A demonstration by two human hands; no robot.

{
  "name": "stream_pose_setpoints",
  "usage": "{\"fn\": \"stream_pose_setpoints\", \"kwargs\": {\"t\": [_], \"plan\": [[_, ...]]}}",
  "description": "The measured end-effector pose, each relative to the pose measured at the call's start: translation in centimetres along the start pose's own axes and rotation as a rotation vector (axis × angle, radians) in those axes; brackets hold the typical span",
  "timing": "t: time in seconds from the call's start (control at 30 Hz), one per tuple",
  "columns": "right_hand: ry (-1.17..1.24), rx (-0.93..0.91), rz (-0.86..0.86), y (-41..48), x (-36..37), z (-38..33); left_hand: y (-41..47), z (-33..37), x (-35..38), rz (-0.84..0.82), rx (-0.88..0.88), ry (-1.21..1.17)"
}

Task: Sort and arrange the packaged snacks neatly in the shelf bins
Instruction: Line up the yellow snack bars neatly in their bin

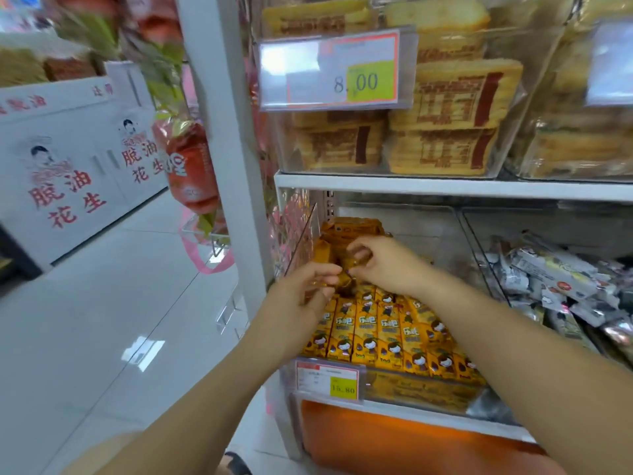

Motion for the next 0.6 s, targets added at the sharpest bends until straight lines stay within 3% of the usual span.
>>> {"fn": "stream_pose_setpoints", "kwargs": {"t": [0.23,0.47,0.6], "plan": [[0.017,-0.021,-0.048,4.6,3.3,-1.8,-2.7,-1.1,-1.0,0.029,-0.086,-0.077],[0.146,0.101,0.108,5.9,4.7,-1.7,-2.7,-1.1,-1.0,0.005,-0.097,-0.092],[0.244,0.054,0.307,3.4,1.7,-2.1,-2.3,-1.0,-0.8,-0.003,-0.103,-0.094]]}}
Point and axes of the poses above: each hand's wrist, its own y-axis towards the middle knuckle, its own x-axis out of the palm, z = x × y, the point moved 2 cm from there along y, towards the middle knuckle, and after that the axes turned 4 degrees about -z, right-handed, at the moved point
